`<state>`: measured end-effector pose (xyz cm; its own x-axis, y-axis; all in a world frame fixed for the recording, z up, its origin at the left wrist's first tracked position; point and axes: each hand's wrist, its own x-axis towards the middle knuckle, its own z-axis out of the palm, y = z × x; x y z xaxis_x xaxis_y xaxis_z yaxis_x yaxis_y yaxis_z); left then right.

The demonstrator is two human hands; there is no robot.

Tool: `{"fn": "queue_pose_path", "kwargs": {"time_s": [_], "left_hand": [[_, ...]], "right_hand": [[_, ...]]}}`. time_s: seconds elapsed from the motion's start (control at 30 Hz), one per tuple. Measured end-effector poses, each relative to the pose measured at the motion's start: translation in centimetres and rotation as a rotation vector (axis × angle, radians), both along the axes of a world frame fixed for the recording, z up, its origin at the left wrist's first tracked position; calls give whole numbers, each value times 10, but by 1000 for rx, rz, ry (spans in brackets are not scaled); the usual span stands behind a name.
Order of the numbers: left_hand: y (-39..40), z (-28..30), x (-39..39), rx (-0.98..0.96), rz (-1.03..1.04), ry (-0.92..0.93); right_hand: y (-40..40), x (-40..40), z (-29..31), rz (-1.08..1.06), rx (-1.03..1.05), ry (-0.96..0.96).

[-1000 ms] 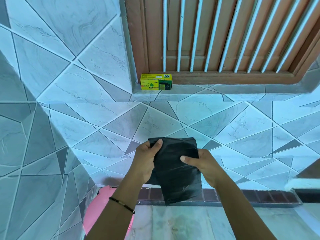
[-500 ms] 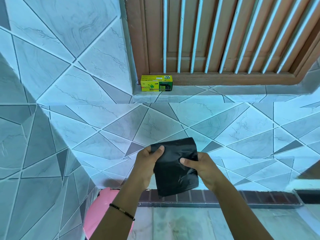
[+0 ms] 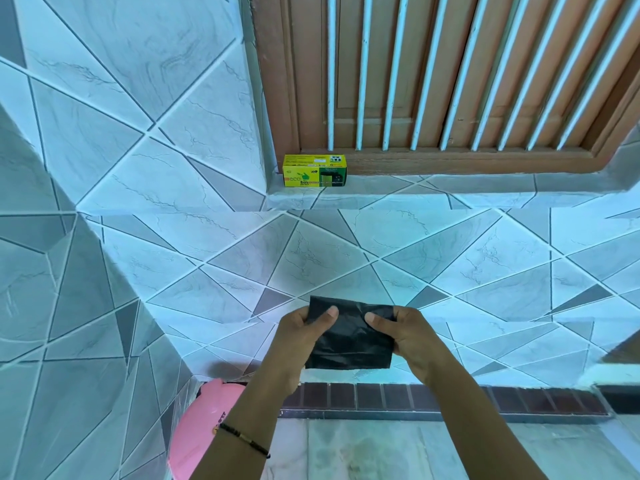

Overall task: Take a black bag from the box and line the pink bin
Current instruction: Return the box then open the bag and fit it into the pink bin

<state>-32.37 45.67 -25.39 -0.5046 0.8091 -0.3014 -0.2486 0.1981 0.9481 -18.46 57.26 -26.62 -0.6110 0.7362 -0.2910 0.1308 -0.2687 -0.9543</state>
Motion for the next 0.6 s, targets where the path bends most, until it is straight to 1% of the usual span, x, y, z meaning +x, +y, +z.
{"fn": "queue_pose_path", "kwargs": {"time_s": [0.07,0.17,0.23,0.3,0.37,0.43,0.53,0.6], "left_hand": [[-2,-1,4,3,-10,45],[-3,-1,6,5,-7,54],[-3,0,6,8,-27,59],[-4,1,6,2,-59,19],[-5,0,8,-10,-80,-23],[-5,-1,9,-17,-49,-31],[-5,-3,8,-3,42,-50],[-6,-1,9,21,96,-92]], "right_hand": [[1,1,2,-8,-20,23],[1,5,4,59,-36,44],[0,7,2,41,-23,34],[1,9,1,-27,-25,50],[1,11,1,-37,-45,75],[1,14,3,32,-53,82],[0,20,4,144,-21,26],[-1,24,4,182,-7,2]]}}
